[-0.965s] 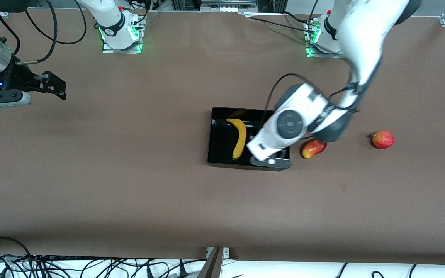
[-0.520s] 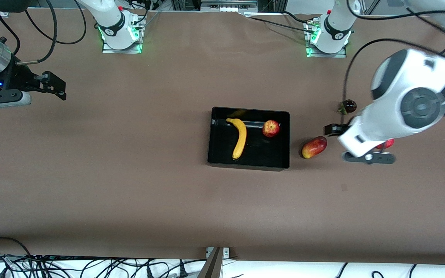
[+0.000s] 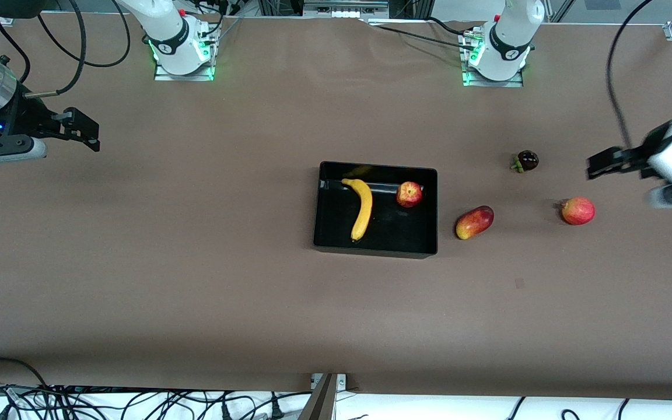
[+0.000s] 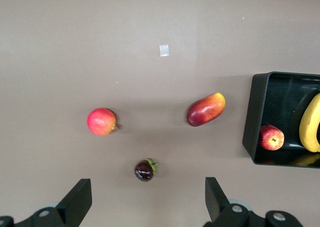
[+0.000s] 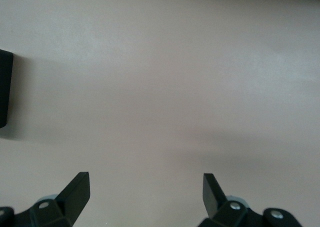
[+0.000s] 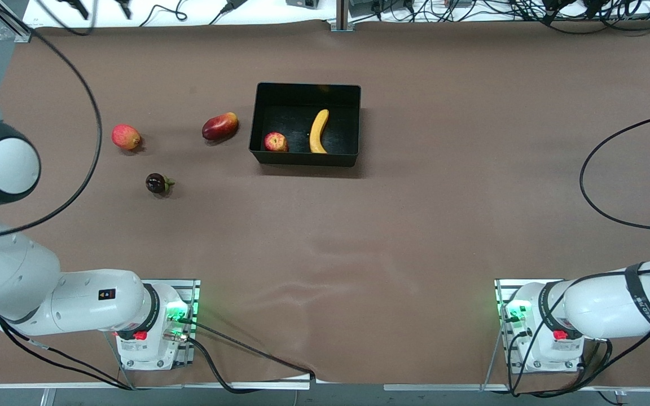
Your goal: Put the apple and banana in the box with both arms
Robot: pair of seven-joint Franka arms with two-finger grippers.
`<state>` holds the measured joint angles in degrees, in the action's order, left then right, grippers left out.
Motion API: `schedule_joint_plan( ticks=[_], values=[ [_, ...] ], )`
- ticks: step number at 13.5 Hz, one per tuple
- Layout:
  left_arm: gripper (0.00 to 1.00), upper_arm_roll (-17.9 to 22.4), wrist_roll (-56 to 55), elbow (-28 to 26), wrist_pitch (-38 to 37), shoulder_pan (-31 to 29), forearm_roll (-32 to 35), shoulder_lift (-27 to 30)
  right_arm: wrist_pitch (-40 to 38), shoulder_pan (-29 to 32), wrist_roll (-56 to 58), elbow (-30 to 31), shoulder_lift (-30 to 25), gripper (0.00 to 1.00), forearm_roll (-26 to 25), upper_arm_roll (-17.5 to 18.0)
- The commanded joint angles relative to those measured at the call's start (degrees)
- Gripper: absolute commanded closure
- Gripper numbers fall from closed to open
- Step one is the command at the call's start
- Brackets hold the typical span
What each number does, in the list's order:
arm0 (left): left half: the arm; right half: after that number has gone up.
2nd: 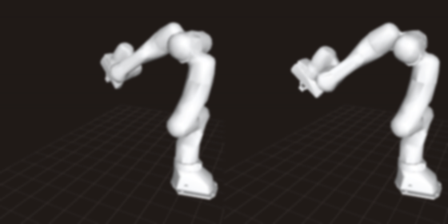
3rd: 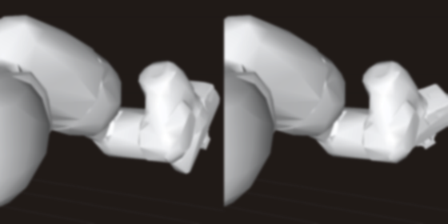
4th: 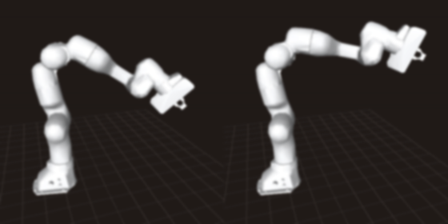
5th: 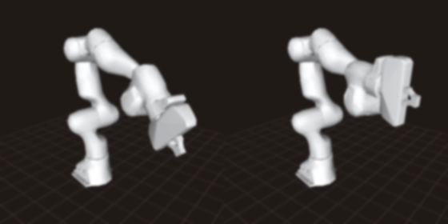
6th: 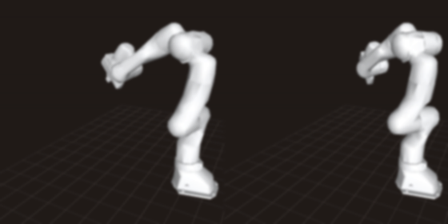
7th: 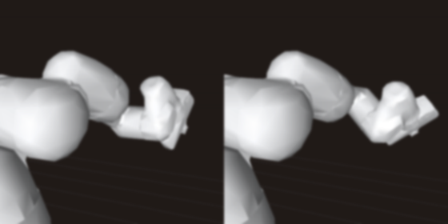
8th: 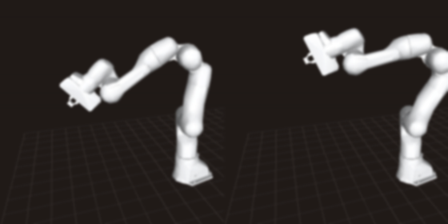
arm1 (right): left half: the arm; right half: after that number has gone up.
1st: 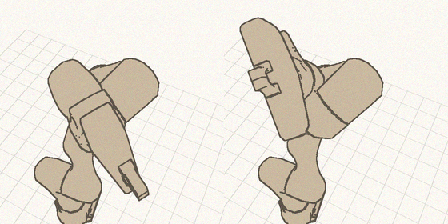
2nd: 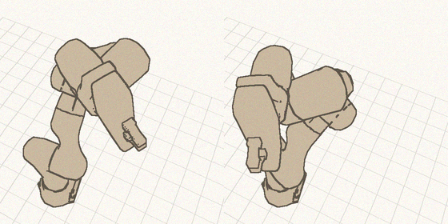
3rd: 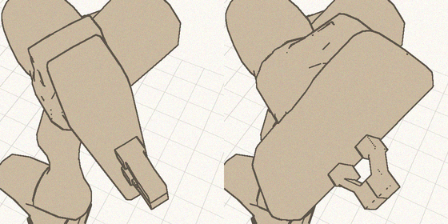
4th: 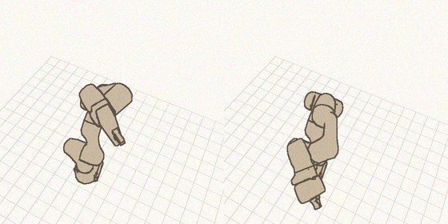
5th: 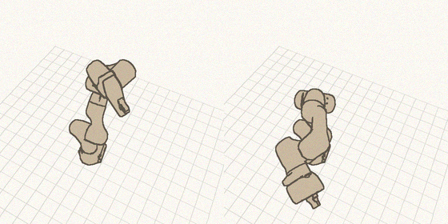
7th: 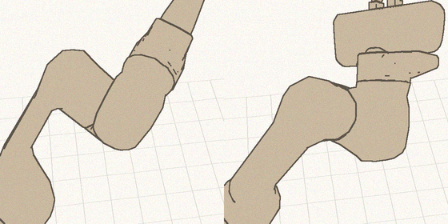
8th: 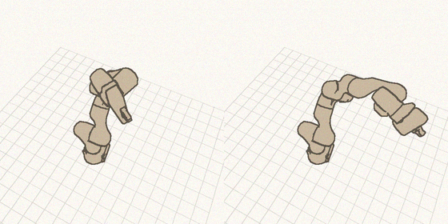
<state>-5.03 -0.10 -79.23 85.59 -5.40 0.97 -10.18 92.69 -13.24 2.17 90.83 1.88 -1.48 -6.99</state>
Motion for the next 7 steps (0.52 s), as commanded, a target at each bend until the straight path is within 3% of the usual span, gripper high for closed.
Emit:
schedule_joint_plan(
  ticks=[1,3,7],
  values=[
    [0.00,2.9,4.4,-16.7,11.3,1.5,-0.1,10.9,-0.4,-0.1,-0.3,-1.0,0.3,0.00,-0.4,0.0],
    [0.00,2.9,4.3,-19.4,10.2,0.8,0.1,12.4,-0.4,-0.1,-0.3,-1.0,0.3,0.00,-0.4,0.0],
    [0.00,2.9,5.2,-17.0,9.3,0.3,0.0,10.4,-0.4,-0.1,-0.3,-1.0,0.3,0.00,-0.4,0.0]
  ],
)
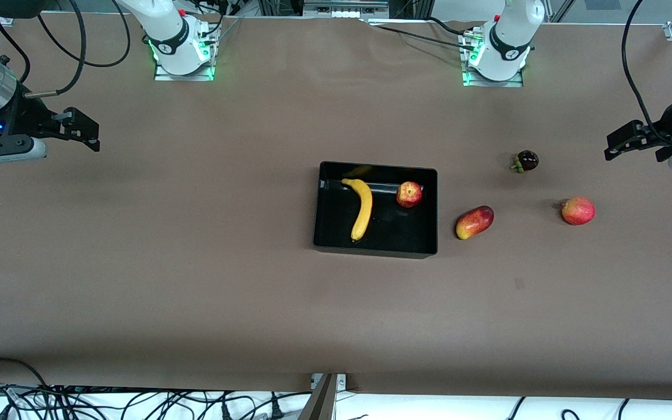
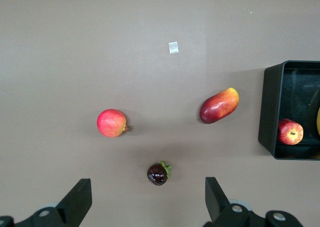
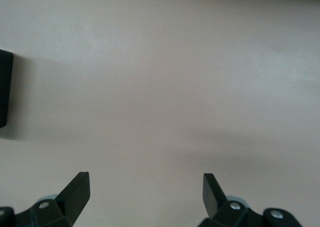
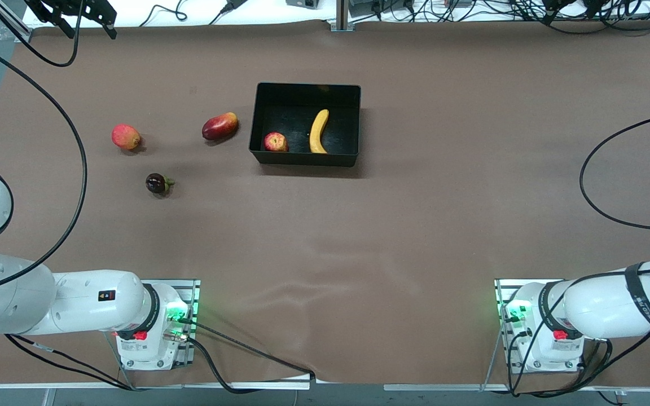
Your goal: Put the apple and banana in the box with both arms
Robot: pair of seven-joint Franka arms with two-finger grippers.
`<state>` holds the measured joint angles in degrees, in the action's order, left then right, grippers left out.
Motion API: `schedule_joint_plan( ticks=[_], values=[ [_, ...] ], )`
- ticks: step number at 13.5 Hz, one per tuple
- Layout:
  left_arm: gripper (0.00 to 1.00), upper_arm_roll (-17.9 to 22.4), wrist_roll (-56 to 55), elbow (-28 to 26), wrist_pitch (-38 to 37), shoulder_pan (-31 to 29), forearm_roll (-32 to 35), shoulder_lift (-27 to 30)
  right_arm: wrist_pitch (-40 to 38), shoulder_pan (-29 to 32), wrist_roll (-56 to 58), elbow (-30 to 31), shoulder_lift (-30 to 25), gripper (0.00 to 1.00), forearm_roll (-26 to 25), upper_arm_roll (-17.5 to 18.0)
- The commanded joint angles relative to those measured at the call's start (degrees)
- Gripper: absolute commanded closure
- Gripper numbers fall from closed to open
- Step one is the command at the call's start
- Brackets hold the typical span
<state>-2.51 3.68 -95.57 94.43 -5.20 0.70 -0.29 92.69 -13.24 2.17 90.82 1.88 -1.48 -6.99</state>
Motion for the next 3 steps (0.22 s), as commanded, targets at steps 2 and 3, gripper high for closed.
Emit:
schedule_joint_plan(
  ticks=[2,3],
  values=[
    [0.00,-0.1,0.5,-0.3,0.2,0.4,0.2,0.3,-0.5,-0.1,-0.4,-1.0,0.3,0.00,-0.4,0.1],
    [0.00,-0.5,0.5,-0.2,0.2,0.8,0.3,0.2,-0.5,-0.1,-0.4,-1.0,0.3,0.00,-0.4,0.0]
  ],
)
